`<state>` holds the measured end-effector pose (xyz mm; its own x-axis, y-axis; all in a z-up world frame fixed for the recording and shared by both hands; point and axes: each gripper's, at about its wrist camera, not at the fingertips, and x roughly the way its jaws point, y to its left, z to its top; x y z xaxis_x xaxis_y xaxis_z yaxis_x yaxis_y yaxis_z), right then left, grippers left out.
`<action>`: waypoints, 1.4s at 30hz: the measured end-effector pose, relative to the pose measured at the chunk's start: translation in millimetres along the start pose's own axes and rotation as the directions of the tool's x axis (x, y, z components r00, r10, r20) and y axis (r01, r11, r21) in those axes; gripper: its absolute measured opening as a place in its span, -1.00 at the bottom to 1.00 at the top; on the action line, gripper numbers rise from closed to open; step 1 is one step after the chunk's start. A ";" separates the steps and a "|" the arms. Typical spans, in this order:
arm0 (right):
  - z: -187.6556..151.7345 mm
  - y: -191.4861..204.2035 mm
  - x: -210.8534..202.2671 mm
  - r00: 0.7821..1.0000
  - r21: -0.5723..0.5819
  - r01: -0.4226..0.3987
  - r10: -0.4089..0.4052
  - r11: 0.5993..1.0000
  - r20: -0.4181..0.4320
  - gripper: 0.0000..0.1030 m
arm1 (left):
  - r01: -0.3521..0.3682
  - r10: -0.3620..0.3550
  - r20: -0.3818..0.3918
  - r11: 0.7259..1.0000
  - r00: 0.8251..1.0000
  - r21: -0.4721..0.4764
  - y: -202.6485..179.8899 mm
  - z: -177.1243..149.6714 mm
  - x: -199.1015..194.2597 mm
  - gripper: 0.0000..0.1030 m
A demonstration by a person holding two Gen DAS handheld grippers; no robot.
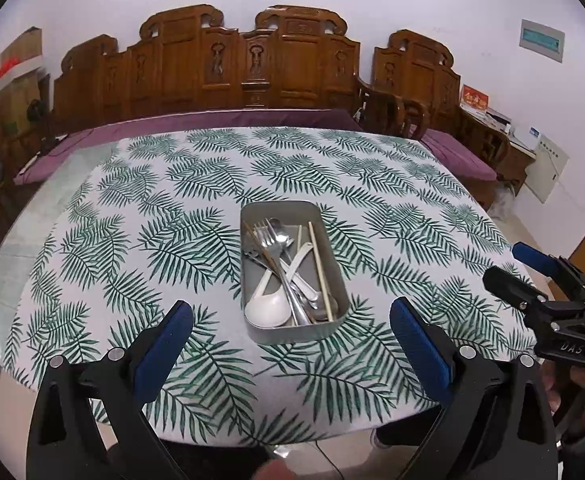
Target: Organize utensils
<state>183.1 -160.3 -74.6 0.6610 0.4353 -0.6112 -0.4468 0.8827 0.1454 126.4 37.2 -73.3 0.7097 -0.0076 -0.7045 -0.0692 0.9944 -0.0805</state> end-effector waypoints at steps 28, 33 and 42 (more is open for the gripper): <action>25.4 24.7 -149.7 0.959 -0.048 0.020 -0.006 0.999 0.282 0.95 | 0.033 -0.049 0.266 0.998 0.963 0.062 -46.2 12.4 -130.6 0.84; 29.8 30.1 -163.5 0.950 -0.056 0.009 0.009 0.998 0.312 0.95 | 0.034 -0.057 0.316 0.996 0.947 0.078 -50.6 14.7 -150.6 0.84; 31.1 27.2 -164.8 0.950 -0.049 0.008 0.007 0.999 0.312 0.95 | 0.036 -0.064 0.325 0.995 0.943 0.092 -55.4 12.5 -155.9 0.84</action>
<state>80.7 -202.5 54.2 0.8128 0.4753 -0.3368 -0.4704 0.8766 0.1017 28.4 -15.3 49.8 0.9020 -0.0361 -0.4301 0.0208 0.9990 -0.0403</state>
